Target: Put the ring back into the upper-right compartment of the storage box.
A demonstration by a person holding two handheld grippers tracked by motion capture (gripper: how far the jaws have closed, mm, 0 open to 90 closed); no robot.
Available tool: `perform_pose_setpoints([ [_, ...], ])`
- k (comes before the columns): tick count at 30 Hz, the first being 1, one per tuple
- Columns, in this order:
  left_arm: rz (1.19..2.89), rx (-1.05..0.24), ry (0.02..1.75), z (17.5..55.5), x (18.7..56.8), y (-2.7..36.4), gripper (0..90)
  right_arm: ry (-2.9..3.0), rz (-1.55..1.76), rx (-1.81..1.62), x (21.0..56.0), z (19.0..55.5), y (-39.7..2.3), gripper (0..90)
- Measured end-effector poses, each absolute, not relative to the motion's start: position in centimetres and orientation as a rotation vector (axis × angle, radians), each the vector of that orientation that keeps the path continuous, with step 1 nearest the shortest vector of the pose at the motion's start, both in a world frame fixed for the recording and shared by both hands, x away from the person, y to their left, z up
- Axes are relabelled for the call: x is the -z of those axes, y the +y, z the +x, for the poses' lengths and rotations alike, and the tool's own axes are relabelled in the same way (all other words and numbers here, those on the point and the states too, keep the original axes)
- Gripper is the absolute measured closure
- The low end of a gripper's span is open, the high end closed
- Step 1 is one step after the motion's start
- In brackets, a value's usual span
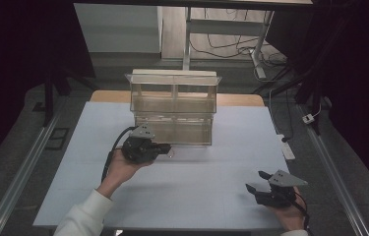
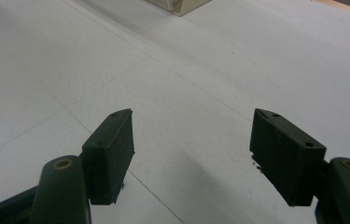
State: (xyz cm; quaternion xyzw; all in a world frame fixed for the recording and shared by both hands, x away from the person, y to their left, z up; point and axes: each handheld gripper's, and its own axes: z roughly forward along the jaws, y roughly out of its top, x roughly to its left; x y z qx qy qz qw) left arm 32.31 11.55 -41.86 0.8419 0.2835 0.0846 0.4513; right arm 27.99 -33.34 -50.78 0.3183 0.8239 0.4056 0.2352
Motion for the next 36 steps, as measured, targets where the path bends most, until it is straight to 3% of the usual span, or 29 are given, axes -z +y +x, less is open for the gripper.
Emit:
perform_pose_setpoints([
  [36,2.015,-0.249,0.657,33.0,37.9,10.7,86.5,2.261,0.875,-1.111,50.8,28.0,-33.3,29.8],
])
